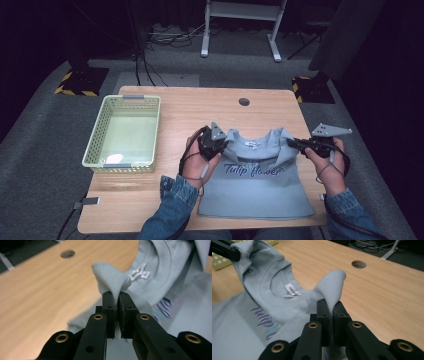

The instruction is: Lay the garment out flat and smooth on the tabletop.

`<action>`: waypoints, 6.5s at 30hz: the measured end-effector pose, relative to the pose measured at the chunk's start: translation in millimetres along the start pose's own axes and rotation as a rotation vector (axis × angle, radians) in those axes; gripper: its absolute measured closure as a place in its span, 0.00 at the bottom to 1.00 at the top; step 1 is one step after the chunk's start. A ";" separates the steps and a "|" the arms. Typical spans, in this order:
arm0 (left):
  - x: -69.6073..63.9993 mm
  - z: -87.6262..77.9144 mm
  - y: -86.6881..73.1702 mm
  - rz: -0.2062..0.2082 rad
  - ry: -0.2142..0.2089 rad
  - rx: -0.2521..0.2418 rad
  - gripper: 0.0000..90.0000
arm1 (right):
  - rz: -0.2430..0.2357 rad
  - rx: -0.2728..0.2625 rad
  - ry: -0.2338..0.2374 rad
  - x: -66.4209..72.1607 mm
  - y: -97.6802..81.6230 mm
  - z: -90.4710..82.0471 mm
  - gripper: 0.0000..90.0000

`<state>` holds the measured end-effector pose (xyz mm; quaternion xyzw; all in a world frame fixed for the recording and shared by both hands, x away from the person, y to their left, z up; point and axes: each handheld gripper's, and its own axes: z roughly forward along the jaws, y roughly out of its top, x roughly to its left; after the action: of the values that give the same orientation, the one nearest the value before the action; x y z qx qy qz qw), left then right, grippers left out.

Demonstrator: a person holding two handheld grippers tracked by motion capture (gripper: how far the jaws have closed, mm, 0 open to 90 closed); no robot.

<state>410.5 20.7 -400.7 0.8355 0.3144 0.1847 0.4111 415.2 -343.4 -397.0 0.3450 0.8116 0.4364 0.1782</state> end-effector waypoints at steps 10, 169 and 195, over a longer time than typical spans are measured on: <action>69.8 12.6 16.8 -0.141 0.244 -0.130 0.48 | 0.224 -0.308 -0.242 -62.9 28.6 0.7 0.39; -22.6 41.5 1.8 0.026 0.054 0.093 0.95 | 0.017 0.122 -0.067 23.9 -136.5 -8.1 0.36; 42.8 -32.0 -61.7 -0.291 0.344 0.039 0.49 | 0.019 0.122 -0.064 23.9 -136.5 -8.2 0.37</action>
<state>400.8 96.6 -429.1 0.7453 0.5004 0.2572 0.3577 338.4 -383.1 -505.6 0.3766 0.8273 0.3766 0.1786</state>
